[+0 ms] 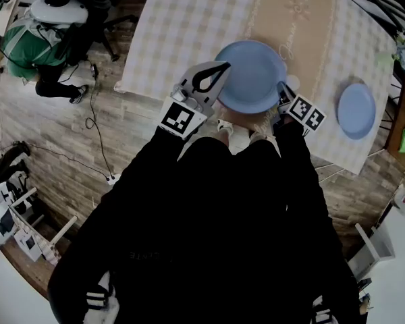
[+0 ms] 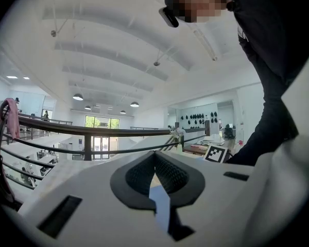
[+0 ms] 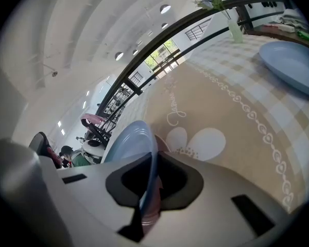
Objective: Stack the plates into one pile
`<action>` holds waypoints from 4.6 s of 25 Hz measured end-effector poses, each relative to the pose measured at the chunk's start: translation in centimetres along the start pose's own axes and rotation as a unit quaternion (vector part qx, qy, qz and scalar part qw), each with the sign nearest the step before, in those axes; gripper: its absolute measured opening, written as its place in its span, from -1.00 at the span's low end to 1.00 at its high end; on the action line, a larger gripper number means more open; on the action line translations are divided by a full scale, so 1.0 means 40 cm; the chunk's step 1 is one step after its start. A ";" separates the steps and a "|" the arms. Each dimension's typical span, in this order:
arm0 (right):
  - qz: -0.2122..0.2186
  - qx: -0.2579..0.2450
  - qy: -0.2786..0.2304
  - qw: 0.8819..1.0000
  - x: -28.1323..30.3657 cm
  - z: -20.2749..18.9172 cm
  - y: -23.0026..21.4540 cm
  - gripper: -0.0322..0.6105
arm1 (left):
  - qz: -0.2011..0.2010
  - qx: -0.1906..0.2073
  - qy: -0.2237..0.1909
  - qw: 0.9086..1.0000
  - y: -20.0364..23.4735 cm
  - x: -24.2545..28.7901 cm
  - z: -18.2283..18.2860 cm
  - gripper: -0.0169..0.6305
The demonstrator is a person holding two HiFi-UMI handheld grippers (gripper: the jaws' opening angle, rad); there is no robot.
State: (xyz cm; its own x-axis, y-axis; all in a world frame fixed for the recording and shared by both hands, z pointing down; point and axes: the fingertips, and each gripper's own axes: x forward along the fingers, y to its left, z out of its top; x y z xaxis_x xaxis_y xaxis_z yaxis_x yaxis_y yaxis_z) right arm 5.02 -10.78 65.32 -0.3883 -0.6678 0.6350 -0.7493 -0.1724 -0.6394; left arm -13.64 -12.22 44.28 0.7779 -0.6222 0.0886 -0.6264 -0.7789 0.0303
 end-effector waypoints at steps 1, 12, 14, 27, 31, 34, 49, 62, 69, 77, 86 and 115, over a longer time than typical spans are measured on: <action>-0.001 0.001 0.002 1.000 0.003 -0.007 -0.001 -0.80 | -0.001 0.000 0.001 1.000 -0.002 0.000 -0.002 -0.89; -0.024 -0.004 0.017 1.000 0.022 -0.055 -0.028 -0.78 | -0.010 0.004 0.008 1.000 -0.017 -0.001 -0.030 -0.89; -0.030 -0.018 0.017 0.999 0.021 -0.054 -0.033 -0.76 | -0.012 0.004 0.011 1.000 -0.018 0.003 -0.032 -0.89; -0.045 -0.082 -0.002 0.996 -0.007 -0.006 0.009 -0.24 | -0.035 0.011 0.006 0.999 -0.037 0.033 -0.022 -0.89; -0.032 -0.095 -0.021 0.995 -0.041 0.016 0.026 -0.28 | -0.047 0.010 0.008 0.999 -0.048 0.053 -0.014 -0.89; -0.015 -0.124 -0.043 0.991 -0.078 0.040 0.049 -0.32 | -0.059 0.013 0.013 0.998 -0.062 0.076 -0.008 -0.89; 0.094 -0.331 -0.206 0.916 -0.379 0.217 0.281 -0.88 | -0.127 0.040 0.005 0.991 -0.219 0.222 0.106 -0.88; 0.080 -0.367 -0.266 0.888 -0.594 0.305 0.206 -0.89 | -0.201 0.044 -0.012 0.978 -0.458 0.340 0.193 -0.89; 0.042 -0.369 -0.313 0.874 -0.716 0.368 0.116 -0.89 | -0.248 0.036 -0.022 0.968 -0.609 0.436 0.217 -0.89; -0.026 -0.335 -0.313 0.888 -0.808 0.409 -0.070 -0.88 | -0.281 0.029 -0.022 0.959 -0.760 0.552 0.208 -0.89; -0.100 -0.291 -0.296 0.904 -0.860 0.424 -0.325 -0.88 | -0.302 0.012 -0.014 0.953 -0.895 0.662 0.162 -0.89; -0.214 -0.096 -0.135 0.963 -0.656 0.351 -0.971 -0.31 | -0.303 0.010 0.019 0.953 -1.074 0.863 0.048 -0.89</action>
State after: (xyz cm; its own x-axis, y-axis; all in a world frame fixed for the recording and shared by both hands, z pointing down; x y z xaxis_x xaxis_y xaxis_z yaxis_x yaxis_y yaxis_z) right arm 51.83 3.28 67.39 0.1118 -0.7338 0.6701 -0.9053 -0.3532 -0.2358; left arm 40.21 -0.38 44.13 0.9937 -0.0553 0.0976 -0.0621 -0.9957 0.0683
